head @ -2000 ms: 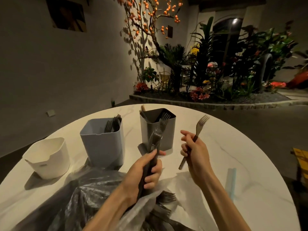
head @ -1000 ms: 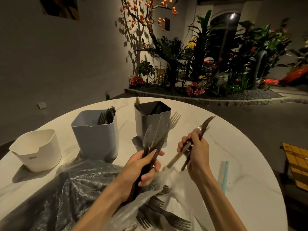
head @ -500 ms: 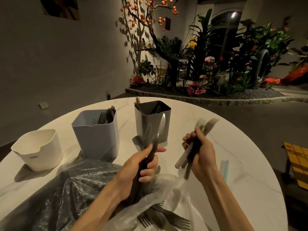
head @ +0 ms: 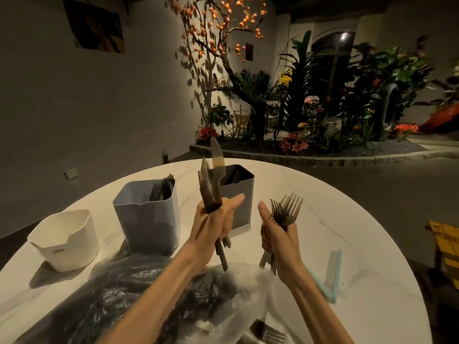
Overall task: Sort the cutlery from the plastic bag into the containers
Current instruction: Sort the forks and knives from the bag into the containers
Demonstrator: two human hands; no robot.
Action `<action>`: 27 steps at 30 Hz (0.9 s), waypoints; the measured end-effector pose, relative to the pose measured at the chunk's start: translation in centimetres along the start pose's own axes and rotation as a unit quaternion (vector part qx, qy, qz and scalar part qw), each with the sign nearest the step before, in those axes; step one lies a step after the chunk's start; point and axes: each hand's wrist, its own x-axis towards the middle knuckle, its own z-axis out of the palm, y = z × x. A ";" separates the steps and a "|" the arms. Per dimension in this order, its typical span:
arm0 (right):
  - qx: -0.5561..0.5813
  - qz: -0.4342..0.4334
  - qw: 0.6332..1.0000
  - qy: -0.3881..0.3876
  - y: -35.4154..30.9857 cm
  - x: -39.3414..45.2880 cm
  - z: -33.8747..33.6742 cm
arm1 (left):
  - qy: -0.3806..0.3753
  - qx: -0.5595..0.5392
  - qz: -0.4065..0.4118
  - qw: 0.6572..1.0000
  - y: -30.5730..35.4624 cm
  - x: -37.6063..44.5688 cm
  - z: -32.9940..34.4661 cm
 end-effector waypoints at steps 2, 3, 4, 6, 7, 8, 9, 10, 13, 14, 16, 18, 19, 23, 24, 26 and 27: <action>-0.015 0.003 1.000 -0.012 0.3 0.0 -0.1 | 0.029 0.027 0.003 0.999 -0.4 0.7 0.9; -0.017 0.010 1.000 -0.017 0.5 -0.1 -0.1 | 0.033 0.031 -0.004 0.999 -1.0 0.8 1.2; -0.016 0.021 0.999 -0.021 0.7 -0.2 0.0 | 0.032 0.030 -0.018 0.999 -1.9 0.7 1.3; -0.013 0.045 0.999 -0.022 0.8 -0.2 0.1 | 0.027 0.022 -0.072 0.997 -4.0 0.5 1.4; -0.018 0.051 0.998 -0.019 0.8 -0.1 0.1 | 0.028 0.019 -0.104 0.994 -4.9 0.3 1.4; -0.025 0.051 0.998 -0.021 0.9 0.0 0.2 | 0.032 0.015 -0.128 0.991 -5.6 0.2 1.3; -0.031 0.045 0.998 -0.026 1.0 0.1 0.2 | 0.032 0.011 -0.142 0.989 -6.0 0.2 1.3; -0.035 0.037 0.998 -0.034 1.0 0.2 0.2 | 0.028 0.007 -0.150 0.988 -6.2 0.1 1.3; -0.051 0.014 0.998 -0.044 1.1 0.0 0.1 | 0.004 0.001 -0.169 0.986 -6.5 -0.2 1.2; -0.057 0.010 0.997 -0.045 1.2 0.0 0.1 | -0.001 0.008 -0.174 0.985 -6.6 -0.4 1.1; -0.056 0.011 0.998 -0.037 1.4 0.0 0.1 | -0.002 0.023 -0.182 0.983 -6.6 -0.7 1.1; -0.036 0.021 0.999 -0.029 1.4 0.1 0.0 | -0.002 0.026 -0.171 0.985 -6.7 -0.7 1.1; -0.027 0.025 0.999 -0.027 1.3 0.2 0.0 | -0.004 0.025 -0.160 0.987 -6.6 -0.7 1.2; -0.043 0.005 0.998 -0.035 1.2 0.1 0.0 | -0.041 0.013 -0.126 0.991 -6.4 -0.8 1.1; -0.050 -0.007 0.998 -0.049 1.4 0.1 -0.1 | -0.046 0.010 -0.125 0.991 -6.4 -0.8 1.1; -0.050 -0.024 0.995 -0.079 1.5 0.1 -0.3 | -0.047 0.001 -0.132 0.990 -6.6 -0.7 1.1; -0.046 -0.029 0.995 -0.086 1.3 0.1 -0.3 | -0.050 -0.001 -0.134 0.990 -6.6 -0.7 1.0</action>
